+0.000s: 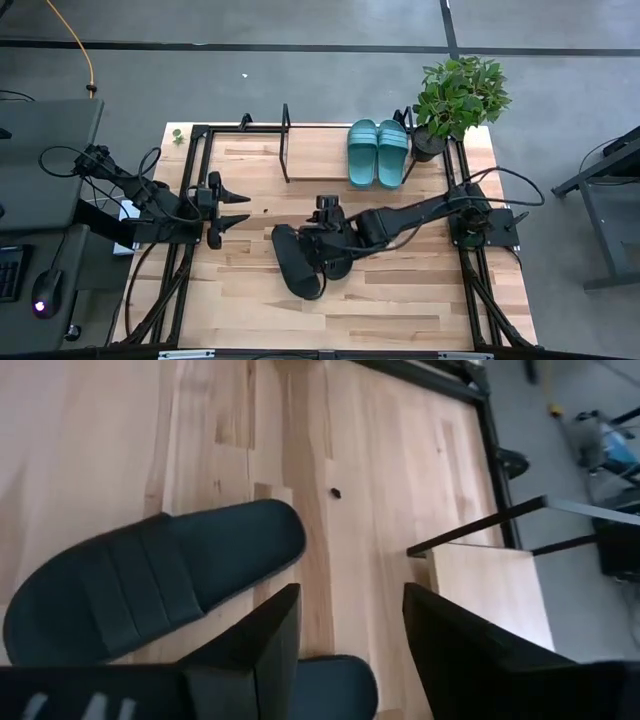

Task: Pick and place slides into the shelf
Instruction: Put the right black slide on the shelf

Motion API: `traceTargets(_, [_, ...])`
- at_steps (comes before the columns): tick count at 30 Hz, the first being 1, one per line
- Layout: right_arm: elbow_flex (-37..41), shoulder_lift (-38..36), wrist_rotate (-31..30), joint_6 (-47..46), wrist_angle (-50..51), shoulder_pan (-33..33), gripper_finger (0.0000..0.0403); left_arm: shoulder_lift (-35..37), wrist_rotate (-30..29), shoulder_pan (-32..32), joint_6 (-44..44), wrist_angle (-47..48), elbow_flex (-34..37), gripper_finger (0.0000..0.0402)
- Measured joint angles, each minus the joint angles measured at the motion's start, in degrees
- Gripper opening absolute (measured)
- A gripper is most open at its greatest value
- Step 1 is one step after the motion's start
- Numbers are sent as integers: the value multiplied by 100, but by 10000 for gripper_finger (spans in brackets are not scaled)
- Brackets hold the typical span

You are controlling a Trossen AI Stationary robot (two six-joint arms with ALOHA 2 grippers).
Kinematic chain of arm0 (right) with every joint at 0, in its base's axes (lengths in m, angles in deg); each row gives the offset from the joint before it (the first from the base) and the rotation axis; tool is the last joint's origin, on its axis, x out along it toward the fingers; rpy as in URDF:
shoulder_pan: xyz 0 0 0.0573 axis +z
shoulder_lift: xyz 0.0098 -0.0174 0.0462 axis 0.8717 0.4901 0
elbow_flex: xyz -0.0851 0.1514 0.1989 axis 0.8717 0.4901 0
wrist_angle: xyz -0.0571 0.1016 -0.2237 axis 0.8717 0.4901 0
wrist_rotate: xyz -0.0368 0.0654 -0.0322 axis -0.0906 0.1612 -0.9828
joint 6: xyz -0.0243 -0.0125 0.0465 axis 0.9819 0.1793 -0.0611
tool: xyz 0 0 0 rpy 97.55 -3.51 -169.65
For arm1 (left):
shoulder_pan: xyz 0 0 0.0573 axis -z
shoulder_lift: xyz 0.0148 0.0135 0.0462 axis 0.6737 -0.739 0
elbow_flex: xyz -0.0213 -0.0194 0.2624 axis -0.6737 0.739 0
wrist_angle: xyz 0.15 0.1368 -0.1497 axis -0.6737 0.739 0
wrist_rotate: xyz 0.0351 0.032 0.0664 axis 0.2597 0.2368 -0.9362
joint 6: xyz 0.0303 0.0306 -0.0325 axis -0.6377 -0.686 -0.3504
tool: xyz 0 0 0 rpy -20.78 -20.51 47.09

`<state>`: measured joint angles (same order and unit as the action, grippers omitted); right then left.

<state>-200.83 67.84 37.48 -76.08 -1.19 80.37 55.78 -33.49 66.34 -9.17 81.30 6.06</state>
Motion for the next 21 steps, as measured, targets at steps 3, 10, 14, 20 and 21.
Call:
traceTargets(3, [94,50,-222,-185,-112,174,167,-2,2,0,342,51,0,193])
traceTargets(10, [753,76,-408,-387,-567,440,167,-164,44,2,1024,186,0,193])
traceTargets(14, [946,78,-475,-725,-634,479,167,-385,91,2,1155,170,0,193])
traceTargets(20, [1210,75,-593,-1242,-681,540,167,-689,113,2,1287,-103,4,193])
traceTargets(21, [1255,78,-583,-1328,-674,567,167,-736,113,2,1306,-130,4,193])
